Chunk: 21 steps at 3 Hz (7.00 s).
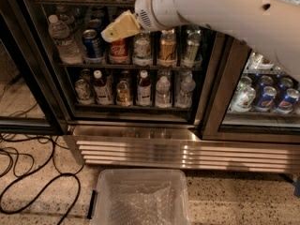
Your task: Pick orange can from top shelf of fridge
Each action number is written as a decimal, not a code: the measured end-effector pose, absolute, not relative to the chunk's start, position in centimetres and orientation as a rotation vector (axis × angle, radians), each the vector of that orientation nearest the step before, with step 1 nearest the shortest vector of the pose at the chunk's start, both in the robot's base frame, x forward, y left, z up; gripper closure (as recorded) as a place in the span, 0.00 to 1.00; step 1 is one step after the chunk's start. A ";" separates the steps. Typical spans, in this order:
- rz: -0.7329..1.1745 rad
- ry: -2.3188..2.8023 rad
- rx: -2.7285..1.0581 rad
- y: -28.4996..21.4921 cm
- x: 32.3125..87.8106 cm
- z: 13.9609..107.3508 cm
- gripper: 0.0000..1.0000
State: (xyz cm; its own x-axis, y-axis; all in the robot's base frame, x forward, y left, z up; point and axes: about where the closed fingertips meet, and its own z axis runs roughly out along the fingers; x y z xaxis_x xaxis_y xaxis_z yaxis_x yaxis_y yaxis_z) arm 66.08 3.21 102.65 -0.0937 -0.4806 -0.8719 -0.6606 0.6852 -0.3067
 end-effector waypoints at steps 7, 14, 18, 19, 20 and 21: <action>-0.057 1.610 -0.662 0.7 77.9 107.1 0.31; 0.188 1.550 -0.451 4.8 79.2 108.7 0.26; 0.154 1.585 -0.406 2.9 80.9 105.8 0.24; 0.139 1.607 -0.402 2.5 81.4 104.7 0.25; 0.134 1.613 -0.402 2.5 81.5 104.7 0.25; 0.120 1.614 -0.399 2.0 81.9 104.8 0.26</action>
Offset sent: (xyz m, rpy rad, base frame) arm 0.0207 0.0354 -0.0007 0.0532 -0.1007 0.0258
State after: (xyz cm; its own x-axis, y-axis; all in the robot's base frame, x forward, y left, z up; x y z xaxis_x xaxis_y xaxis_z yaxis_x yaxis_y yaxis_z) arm 81.92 2.04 104.84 -0.0329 -0.1822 -0.9827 -0.3256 0.9316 -0.1619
